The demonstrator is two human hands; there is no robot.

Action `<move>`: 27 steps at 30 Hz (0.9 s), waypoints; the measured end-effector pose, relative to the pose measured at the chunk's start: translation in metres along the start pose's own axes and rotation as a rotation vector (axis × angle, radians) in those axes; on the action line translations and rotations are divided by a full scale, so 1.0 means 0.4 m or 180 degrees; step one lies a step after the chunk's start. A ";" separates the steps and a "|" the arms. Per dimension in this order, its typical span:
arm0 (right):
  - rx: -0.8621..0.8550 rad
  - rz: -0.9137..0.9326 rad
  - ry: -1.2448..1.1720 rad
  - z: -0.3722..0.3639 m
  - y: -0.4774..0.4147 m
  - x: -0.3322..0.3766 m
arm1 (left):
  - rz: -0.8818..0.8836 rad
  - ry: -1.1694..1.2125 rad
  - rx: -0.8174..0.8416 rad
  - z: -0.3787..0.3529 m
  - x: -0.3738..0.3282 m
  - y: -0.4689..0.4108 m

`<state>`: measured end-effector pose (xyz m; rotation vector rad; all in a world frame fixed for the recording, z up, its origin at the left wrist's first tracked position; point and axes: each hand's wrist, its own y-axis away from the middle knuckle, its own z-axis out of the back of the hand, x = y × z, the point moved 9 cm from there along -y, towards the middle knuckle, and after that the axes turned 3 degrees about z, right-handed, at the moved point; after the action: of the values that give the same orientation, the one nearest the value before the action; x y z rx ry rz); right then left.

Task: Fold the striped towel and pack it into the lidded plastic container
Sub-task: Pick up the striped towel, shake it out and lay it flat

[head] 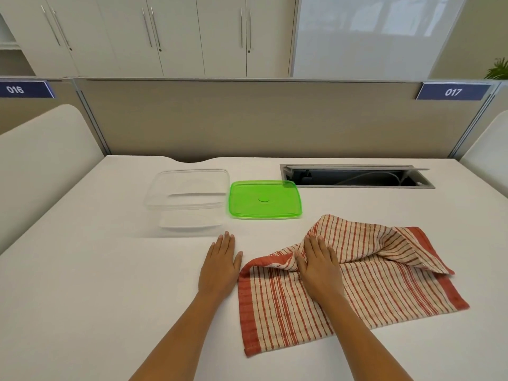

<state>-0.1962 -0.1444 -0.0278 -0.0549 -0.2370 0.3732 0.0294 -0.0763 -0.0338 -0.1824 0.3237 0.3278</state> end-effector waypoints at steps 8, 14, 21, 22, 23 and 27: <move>-0.0054 -0.0012 -0.0048 0.004 -0.001 0.000 | -0.0030 0.0620 -0.0047 0.020 -0.007 0.008; -0.0198 -0.0029 -0.0178 0.015 0.003 -0.002 | -0.0301 0.1419 0.0308 0.030 -0.039 0.036; -0.0668 0.0085 -0.0893 0.064 0.010 -0.001 | -0.0789 0.1089 0.0096 0.057 -0.097 0.060; -0.0711 0.0167 -0.1028 0.075 0.011 0.006 | -0.0660 0.1289 0.0022 0.062 -0.094 0.057; -0.0708 0.0319 -0.1130 0.087 0.010 0.022 | -0.0508 0.1523 -0.0045 0.069 -0.092 0.054; -0.0410 0.1265 -0.1097 0.136 0.010 0.139 | -0.0205 0.2074 -0.0338 0.111 -0.116 0.047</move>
<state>-0.1603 -0.1198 0.0367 -0.1662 -0.5951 0.7644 -0.0062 -0.0620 0.0213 -0.4040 0.9429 0.2143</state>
